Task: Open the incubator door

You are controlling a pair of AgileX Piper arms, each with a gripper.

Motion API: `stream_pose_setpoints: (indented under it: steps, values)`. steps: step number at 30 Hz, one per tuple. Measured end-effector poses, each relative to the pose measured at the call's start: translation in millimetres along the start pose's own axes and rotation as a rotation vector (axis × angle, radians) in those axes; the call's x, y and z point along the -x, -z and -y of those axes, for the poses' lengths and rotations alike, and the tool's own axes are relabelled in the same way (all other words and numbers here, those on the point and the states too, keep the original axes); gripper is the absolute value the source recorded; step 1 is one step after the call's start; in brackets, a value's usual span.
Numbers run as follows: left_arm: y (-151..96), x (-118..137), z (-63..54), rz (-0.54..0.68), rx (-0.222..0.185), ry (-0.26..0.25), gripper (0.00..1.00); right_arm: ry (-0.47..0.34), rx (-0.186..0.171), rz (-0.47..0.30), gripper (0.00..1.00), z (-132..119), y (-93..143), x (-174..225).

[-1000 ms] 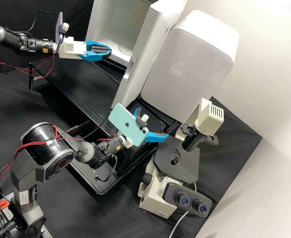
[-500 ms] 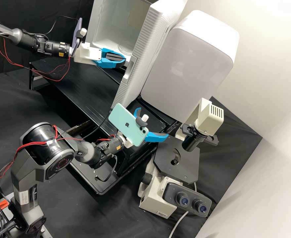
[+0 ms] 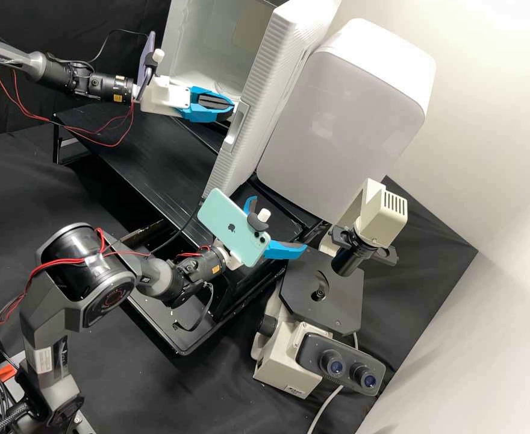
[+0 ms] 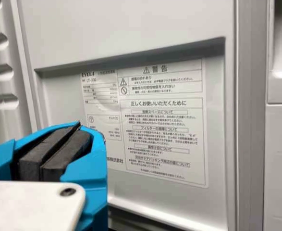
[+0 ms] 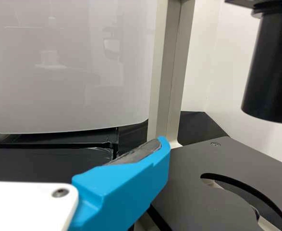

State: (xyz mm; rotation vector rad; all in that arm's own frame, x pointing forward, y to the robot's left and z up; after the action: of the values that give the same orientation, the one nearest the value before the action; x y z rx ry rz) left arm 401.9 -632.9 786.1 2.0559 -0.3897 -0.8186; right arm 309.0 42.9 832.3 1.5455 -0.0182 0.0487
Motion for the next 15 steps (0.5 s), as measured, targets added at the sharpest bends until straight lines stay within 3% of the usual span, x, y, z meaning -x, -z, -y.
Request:
stream_pose_setpoints:
  steps: [9,15]
  values:
    - [-13,-18,-6.0,0.055,-0.004,-0.006,0.00,0.000,0.000,0.000,1.00,0,0,0]
    - [-19,-28,0.2,0.080,-0.017,0.020,0.00,0.000,0.000,0.000,1.00,0,0,0]
